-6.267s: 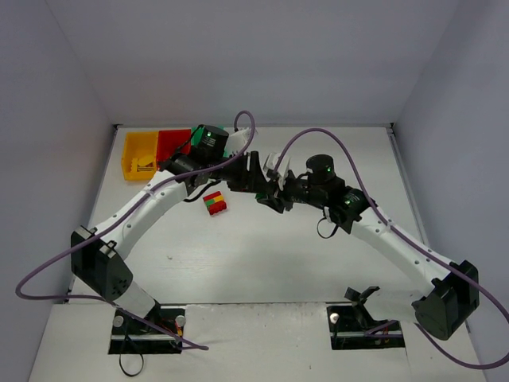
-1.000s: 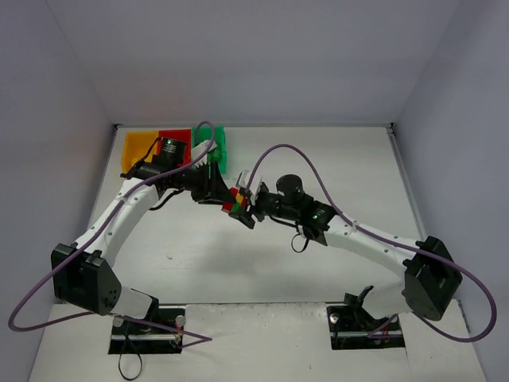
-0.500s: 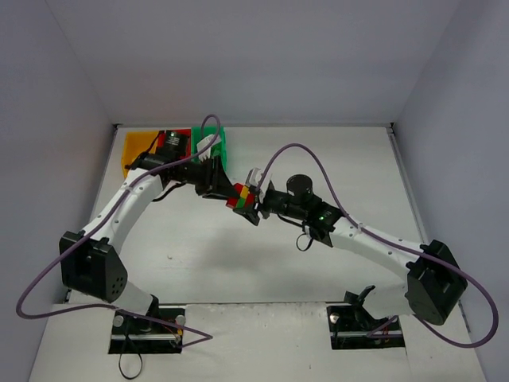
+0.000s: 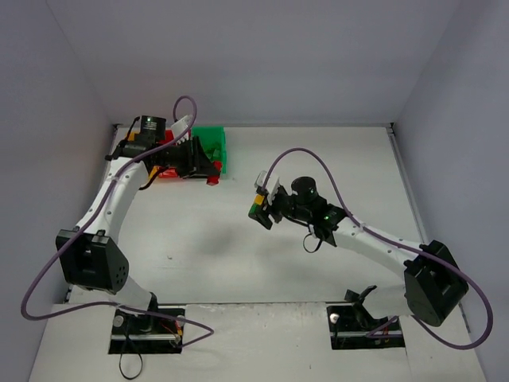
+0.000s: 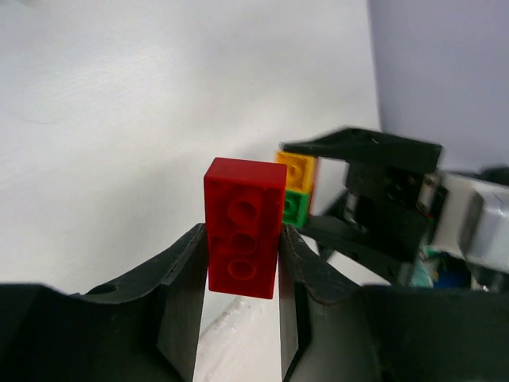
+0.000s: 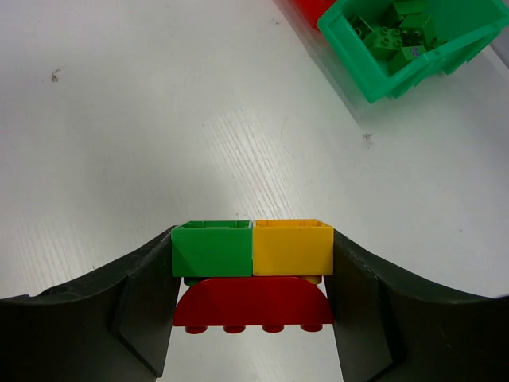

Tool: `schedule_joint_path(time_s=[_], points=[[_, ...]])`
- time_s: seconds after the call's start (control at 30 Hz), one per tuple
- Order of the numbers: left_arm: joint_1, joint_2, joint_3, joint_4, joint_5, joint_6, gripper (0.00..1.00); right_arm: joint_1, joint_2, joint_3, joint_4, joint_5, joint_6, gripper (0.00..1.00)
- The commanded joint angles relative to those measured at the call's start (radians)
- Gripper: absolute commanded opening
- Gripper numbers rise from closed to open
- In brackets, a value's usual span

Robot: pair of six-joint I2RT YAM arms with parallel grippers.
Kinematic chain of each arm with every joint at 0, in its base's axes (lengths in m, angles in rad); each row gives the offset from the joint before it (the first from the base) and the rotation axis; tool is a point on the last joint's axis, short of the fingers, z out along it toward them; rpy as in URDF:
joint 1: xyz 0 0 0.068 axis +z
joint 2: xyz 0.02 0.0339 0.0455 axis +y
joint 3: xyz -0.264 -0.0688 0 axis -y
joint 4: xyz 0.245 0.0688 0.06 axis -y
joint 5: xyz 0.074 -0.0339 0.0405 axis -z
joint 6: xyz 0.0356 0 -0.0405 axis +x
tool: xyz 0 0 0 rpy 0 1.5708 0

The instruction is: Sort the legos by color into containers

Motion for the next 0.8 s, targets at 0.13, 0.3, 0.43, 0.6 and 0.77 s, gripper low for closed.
schedule_joint_path(time_s=[0.13, 0.3, 0.43, 0.6, 0.77], points=[[0.087, 0.156, 0.190, 0.048, -0.719, 0.029, 0.07, -0.006, -0.028, 0.046, 0.015, 0.007, -0.005, 0.00], [0.121, 0.365, 0.343, 0.088, -0.858, 0.054, 0.20, -0.005, -0.040, 0.068, -0.010, 0.013, -0.010, 0.00], [0.130, 0.524, 0.518, 0.071, -0.894, 0.069, 0.39, -0.005, -0.033, 0.098, -0.027, 0.013, -0.015, 0.00], [0.133, 0.605, 0.608, 0.057, -0.880, 0.082, 0.63, -0.003, -0.019, 0.129, -0.040, 0.007, -0.021, 0.00], [0.127, 0.467, 0.504, 0.072, -0.776, 0.043, 0.68, -0.003, -0.002, 0.158, -0.041, -0.013, -0.025, 0.00]])
